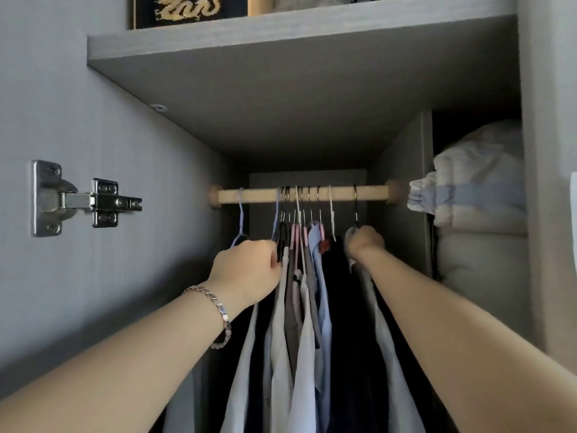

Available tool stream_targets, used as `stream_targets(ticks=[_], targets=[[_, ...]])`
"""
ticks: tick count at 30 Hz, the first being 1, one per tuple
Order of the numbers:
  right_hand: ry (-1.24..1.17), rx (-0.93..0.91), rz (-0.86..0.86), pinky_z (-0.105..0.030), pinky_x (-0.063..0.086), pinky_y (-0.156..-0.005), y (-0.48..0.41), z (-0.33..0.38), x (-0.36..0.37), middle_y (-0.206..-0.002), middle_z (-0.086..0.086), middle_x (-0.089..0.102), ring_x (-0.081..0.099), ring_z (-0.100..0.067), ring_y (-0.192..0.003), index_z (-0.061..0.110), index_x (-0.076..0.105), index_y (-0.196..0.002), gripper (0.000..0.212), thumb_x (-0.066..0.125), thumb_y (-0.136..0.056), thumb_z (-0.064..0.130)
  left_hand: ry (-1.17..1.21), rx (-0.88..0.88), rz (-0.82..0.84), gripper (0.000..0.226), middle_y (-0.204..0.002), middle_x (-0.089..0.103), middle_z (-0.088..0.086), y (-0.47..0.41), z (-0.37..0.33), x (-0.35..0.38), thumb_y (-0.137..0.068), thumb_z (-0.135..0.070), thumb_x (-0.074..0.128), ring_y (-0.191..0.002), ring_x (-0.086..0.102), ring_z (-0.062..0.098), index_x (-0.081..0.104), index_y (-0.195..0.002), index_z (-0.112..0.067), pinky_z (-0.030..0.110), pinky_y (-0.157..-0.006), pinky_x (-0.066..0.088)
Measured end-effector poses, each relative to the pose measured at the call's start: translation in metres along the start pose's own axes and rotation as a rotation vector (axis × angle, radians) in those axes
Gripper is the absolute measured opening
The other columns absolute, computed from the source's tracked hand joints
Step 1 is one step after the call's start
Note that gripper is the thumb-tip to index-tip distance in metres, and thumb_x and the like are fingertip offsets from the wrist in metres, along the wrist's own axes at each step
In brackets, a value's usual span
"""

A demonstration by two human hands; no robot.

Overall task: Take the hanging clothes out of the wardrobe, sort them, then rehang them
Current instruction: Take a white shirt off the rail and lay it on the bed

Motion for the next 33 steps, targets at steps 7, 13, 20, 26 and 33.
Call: stream_targets(ticks=[7, 13, 20, 26, 33], targets=[[0.020, 0.032, -0.295, -0.034, 0.049, -0.084, -0.012, 0.018, -0.007, -0.113, -0.012, 0.064, 0.061, -0.030, -0.107, 0.005, 0.064, -0.108, 0.024, 0.048, -0.092, 0.013, -0.031, -0.006, -0.012, 0.014, -0.081, 0.059, -0.009, -0.005, 0.015, 0.012, -0.094, -0.028, 0.045, -0.078, 0.058, 0.016, 0.058, -0.098, -0.025, 0.026, -0.059, 0.038], [0.152, -0.037, -0.290, -0.034, 0.046, -0.086, 0.039, 0.028, -0.041, -0.120, -0.014, 0.061, 0.058, -0.030, -0.112, 0.003, 0.060, -0.116, 0.028, 0.041, -0.098, 0.013, 0.034, 0.019, -0.003, 0.016, -0.084, 0.062, -0.006, 0.010, 0.013, 0.003, -0.093, -0.025, 0.045, -0.078, 0.058, 0.017, 0.061, -0.096, -0.022, 0.027, -0.064, 0.043], [0.219, -0.095, -0.205, -0.028, 0.037, -0.072, 0.155, 0.011, -0.058, -0.114, -0.014, 0.063, 0.059, -0.032, -0.106, 0.004, 0.059, -0.109, 0.028, 0.041, -0.097, 0.022, 0.104, 0.109, 0.058, 0.019, -0.086, 0.062, 0.001, 0.072, -0.017, -0.009, -0.095, -0.023, 0.039, -0.077, 0.060, 0.022, 0.056, -0.091, -0.015, 0.030, -0.061, 0.045], [0.250, 0.031, -0.094, -0.029, 0.038, -0.066, 0.262, -0.028, -0.090, -0.082, -0.005, 0.052, 0.050, -0.026, -0.074, 0.008, 0.048, -0.082, 0.018, 0.036, -0.094, 0.015, 0.190, 0.195, 0.228, 0.017, -0.088, 0.063, 0.004, 0.141, -0.055, -0.011, -0.093, -0.019, 0.041, -0.079, 0.060, 0.023, 0.058, -0.094, -0.014, 0.027, -0.060, 0.040], [0.308, 0.255, -0.106, -0.027, 0.040, -0.070, 0.374, -0.134, -0.150, -0.101, -0.014, 0.063, 0.059, -0.034, -0.092, 0.008, 0.060, -0.105, 0.026, 0.040, -0.090, 0.015, 0.259, 0.338, 0.341, 0.020, -0.085, 0.060, 0.000, 0.233, -0.146, -0.014, -0.089, -0.013, 0.036, -0.073, 0.055, 0.022, 0.056, -0.087, -0.015, 0.028, -0.062, 0.038]])
Point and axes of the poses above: each hand's wrist, its own y-axis away from the middle knuckle, its own x-axis out of the palm, z = x × y, the point moved 1 cm from there along -y, towards the middle knuckle
